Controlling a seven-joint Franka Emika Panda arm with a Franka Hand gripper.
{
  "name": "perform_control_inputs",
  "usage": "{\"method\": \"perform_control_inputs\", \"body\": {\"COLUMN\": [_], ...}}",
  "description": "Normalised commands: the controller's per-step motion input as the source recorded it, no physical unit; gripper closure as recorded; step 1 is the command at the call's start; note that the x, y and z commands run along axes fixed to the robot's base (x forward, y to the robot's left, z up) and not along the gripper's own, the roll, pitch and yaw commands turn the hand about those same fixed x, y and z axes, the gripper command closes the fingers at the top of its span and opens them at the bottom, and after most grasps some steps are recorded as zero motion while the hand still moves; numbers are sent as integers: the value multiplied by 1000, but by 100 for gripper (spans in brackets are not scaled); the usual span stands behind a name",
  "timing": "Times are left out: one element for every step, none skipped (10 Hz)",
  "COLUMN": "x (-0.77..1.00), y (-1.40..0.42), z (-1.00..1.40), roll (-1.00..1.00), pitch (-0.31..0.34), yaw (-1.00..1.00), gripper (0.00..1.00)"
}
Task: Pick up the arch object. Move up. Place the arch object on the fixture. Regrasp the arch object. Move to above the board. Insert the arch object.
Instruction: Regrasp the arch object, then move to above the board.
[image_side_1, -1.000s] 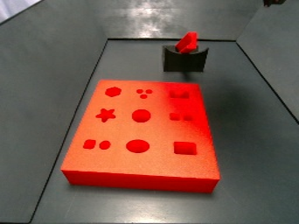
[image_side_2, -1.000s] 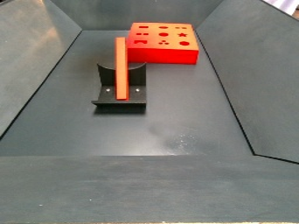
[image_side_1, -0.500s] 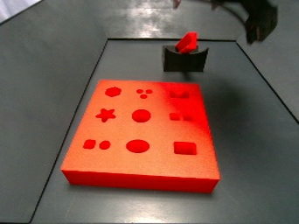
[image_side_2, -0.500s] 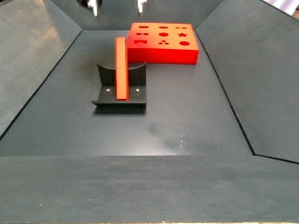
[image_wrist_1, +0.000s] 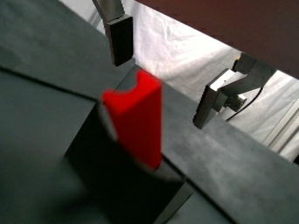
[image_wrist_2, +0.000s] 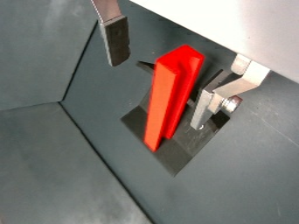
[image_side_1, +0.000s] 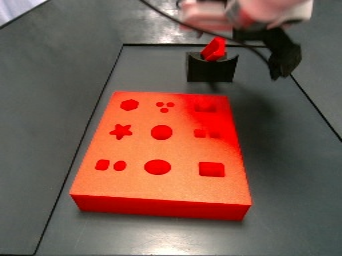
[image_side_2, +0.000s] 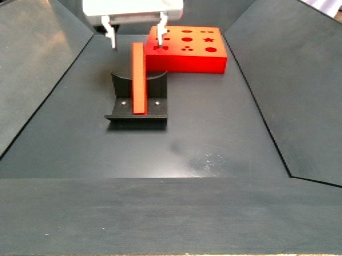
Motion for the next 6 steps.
{"method": "perform_control_inputs", "body": {"x": [96, 91, 84, 83, 0, -66], "y": [2, -3, -2, -5, 0, 75], "z": [-676, -522, -317, -170, 0, 1000], "roll": [69, 71, 69, 65, 0, -44], "pitch": [-16, -9, 7, 7, 0, -235], "yaw": [1, 5, 11, 18, 0, -86], "gripper": [0, 0, 0, 0, 100, 100]}}
